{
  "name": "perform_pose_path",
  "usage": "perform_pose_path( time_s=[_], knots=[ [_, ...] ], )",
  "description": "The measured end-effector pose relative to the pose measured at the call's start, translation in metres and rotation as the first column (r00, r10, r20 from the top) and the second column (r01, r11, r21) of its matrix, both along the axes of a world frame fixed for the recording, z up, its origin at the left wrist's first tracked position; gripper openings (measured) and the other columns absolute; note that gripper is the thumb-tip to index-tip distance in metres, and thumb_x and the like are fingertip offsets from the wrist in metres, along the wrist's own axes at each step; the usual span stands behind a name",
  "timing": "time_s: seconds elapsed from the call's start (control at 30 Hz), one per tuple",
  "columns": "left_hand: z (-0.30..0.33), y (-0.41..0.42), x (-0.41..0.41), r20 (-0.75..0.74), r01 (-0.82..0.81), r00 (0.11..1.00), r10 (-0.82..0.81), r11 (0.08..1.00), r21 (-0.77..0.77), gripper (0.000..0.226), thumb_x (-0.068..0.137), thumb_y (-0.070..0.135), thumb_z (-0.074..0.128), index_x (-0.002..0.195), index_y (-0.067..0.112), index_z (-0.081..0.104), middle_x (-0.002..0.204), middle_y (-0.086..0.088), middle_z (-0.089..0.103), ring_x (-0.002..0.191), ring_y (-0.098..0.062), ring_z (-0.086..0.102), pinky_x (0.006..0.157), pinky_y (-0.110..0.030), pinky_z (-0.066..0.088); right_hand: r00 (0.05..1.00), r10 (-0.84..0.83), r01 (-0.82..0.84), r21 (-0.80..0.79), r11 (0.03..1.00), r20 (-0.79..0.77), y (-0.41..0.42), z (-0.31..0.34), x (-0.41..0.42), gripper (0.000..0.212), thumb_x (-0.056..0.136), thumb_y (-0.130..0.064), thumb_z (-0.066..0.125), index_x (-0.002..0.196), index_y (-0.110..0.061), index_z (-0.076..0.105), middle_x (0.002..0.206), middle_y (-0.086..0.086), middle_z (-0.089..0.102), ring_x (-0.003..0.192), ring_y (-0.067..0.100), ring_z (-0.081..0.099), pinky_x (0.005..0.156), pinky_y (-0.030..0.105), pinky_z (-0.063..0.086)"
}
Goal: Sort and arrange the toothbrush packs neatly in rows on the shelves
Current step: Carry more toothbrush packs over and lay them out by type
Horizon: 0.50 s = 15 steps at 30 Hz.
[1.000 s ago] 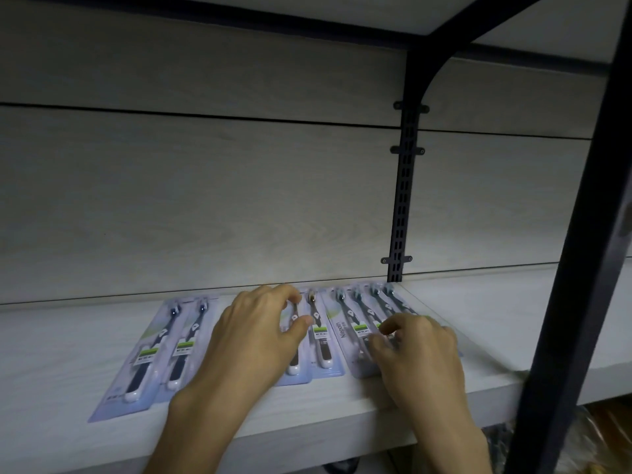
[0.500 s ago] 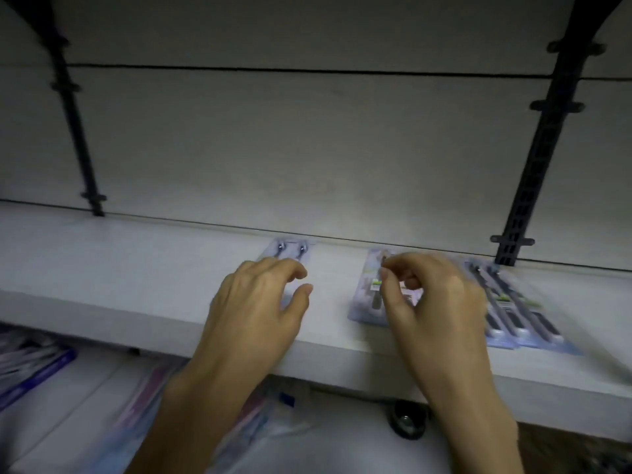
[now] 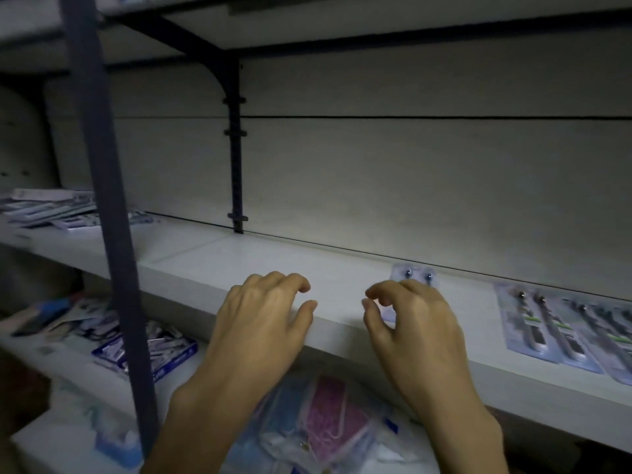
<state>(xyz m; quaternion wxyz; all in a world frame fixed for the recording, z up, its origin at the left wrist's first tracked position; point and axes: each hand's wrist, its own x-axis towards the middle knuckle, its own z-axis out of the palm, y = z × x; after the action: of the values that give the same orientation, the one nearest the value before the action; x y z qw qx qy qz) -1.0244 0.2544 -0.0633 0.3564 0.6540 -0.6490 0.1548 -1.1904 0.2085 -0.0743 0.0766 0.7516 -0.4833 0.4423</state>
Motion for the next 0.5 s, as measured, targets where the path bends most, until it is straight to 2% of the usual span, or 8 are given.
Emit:
perform_pose_path(
  time_s=[0.1, 0.3, 0.37, 0.5],
  knots=[
    [0.003, 0.019, 0.049, 0.012, -0.017, 1.000, 0.017, 1.000, -0.008, 0.030, 0.093, 0.041, 0.048, 0.119, 0.028, 0.058, 0.117, 0.011, 0.061, 0.108, -0.012, 0.051, 0.088, -0.027, 0.039, 0.999, 0.032, -0.032, -0.022, 0.999, -0.011, 0.017, 0.004, 0.051, 0.012, 0.085, -0.022, 0.066, 0.094, -0.017, 0.071, 0.087, 0.004, 0.068, 0.082, 0.027, 0.060, 0.064, 0.034, 0.045],
    [-0.001, 0.069, 0.160, 0.002, -0.100, 0.995, 0.100, 0.995, -0.009, 0.025, 0.089, 0.034, 0.059, 0.111, 0.022, 0.064, 0.106, 0.005, 0.066, 0.100, -0.020, 0.058, 0.086, -0.039, 0.047, 0.990, 0.139, -0.140, -0.012, 0.990, -0.019, 0.053, -0.001, 0.166, 0.018, 0.089, -0.027, 0.060, 0.102, -0.018, 0.069, 0.093, 0.003, 0.066, 0.089, 0.027, 0.058, 0.069, 0.035, 0.046],
    [-0.006, 0.086, 0.197, 0.006, -0.144, 0.990, 0.144, 0.989, 0.018, 0.024, 0.089, 0.035, 0.058, 0.109, 0.023, 0.063, 0.103, 0.005, 0.064, 0.098, -0.020, 0.056, 0.084, -0.039, 0.047, 0.981, 0.195, -0.195, -0.006, 0.981, -0.007, 0.066, -0.007, 0.205, 0.016, 0.088, -0.026, 0.060, 0.100, -0.018, 0.068, 0.092, 0.002, 0.065, 0.088, 0.026, 0.057, 0.068, 0.034, 0.045],
    [-0.012, 0.114, 0.264, 0.046, -0.251, 0.967, 0.249, 0.967, 0.034, 0.022, 0.087, 0.039, 0.057, 0.103, 0.026, 0.064, 0.098, 0.007, 0.065, 0.090, -0.019, 0.057, 0.078, -0.036, 0.045, 0.951, 0.303, -0.297, 0.090, 0.951, -0.061, 0.084, -0.016, 0.274, 0.022, 0.092, -0.034, 0.050, 0.108, -0.025, 0.062, 0.103, -0.002, 0.060, 0.099, 0.022, 0.052, 0.078, 0.034, 0.044]
  ],
)
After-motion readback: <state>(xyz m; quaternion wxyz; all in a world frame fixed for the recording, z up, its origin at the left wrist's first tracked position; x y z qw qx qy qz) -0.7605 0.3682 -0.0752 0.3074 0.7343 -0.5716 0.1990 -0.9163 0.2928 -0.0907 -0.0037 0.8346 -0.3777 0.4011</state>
